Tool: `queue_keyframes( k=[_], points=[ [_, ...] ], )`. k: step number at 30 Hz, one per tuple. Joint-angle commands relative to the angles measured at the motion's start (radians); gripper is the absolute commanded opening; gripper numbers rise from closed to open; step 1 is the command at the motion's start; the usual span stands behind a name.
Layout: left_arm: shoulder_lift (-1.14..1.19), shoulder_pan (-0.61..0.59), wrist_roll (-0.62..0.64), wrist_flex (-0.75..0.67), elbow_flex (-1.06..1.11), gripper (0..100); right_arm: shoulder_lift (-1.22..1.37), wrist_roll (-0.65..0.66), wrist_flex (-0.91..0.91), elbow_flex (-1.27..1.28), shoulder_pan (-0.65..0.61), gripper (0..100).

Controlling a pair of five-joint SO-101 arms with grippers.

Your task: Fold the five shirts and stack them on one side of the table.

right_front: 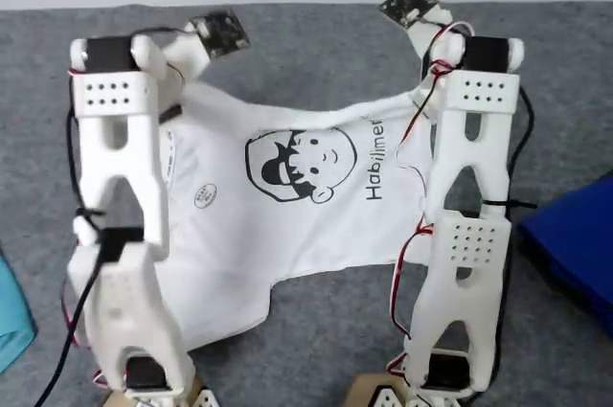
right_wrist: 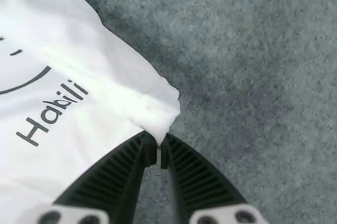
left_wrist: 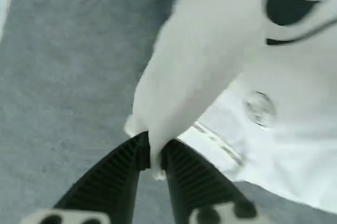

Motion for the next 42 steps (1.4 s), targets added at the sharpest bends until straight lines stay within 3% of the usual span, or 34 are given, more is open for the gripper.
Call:
queue_keyframes(
  k=[1,7,25,42],
  points=[
    [-0.279,0.048,-0.041,0.029,0.332,0,-0.088,0.0,0.044,0.014,0.005,1.0],
    [-0.549,0.104,-0.055,0.028,0.673,0,-0.26,0.0,0.044,0.285,0.005,1.0],
    [-0.922,0.054,-0.052,0.029,1.17,0,-0.708,0.005,0.039,1.048,0.005,1.0],
    [-1.215,0.054,-0.051,0.031,1.349,0,-0.975,0.077,0.038,1.39,0.012,1.1]
  ],
)
